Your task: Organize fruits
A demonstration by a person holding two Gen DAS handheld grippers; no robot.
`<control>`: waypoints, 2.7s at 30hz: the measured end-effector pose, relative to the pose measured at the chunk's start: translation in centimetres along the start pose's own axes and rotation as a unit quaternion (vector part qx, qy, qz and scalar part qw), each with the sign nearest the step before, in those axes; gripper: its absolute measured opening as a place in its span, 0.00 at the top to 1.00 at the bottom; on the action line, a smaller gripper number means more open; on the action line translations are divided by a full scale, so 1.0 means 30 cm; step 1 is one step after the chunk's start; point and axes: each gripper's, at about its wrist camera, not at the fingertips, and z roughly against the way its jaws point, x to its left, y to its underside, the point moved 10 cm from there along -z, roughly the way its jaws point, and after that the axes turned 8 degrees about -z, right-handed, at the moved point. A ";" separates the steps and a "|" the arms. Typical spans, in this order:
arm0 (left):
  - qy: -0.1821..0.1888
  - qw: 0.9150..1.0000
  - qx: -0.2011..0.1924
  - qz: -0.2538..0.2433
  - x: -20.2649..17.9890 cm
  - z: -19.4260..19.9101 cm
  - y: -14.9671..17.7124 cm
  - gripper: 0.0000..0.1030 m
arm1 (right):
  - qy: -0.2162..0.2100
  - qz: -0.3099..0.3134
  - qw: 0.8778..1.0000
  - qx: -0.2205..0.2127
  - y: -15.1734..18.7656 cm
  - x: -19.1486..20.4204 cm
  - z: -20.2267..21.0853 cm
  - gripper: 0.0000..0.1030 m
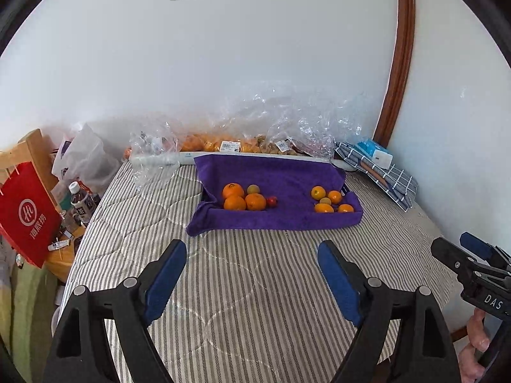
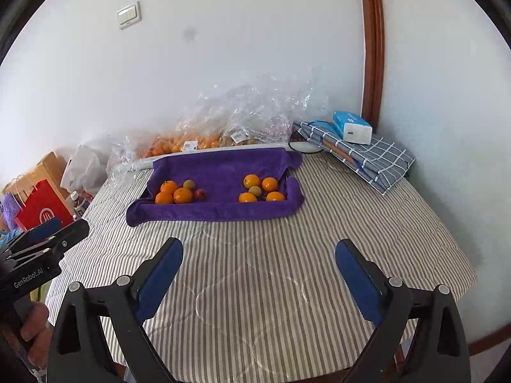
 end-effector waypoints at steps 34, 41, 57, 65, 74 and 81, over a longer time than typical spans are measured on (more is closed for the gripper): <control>-0.019 1.000 -0.014 -0.009 -0.021 0.055 0.025 0.18 | 0.016 -0.011 1.000 -0.005 0.040 -0.055 0.067 0.07; -0.020 1.000 -0.013 -0.008 -0.016 0.054 0.026 0.18 | 0.014 -0.010 1.000 -0.004 0.044 -0.054 0.066 0.07; -0.020 1.000 -0.014 -0.004 0.005 0.055 0.021 0.18 | 0.014 -0.009 1.000 -0.005 0.040 -0.049 0.068 0.07; -0.021 1.000 -0.014 -0.003 0.014 0.053 0.018 0.18 | 0.012 -0.009 1.000 -0.005 0.036 -0.047 0.068 0.07; -0.022 1.000 -0.016 -0.004 0.018 0.056 0.015 0.18 | 0.011 -0.009 1.000 -0.004 0.032 -0.038 0.067 0.07; -0.025 1.000 -0.016 -0.005 0.023 0.059 0.009 0.18 | 0.010 -0.013 1.000 -0.004 0.029 -0.038 0.065 0.07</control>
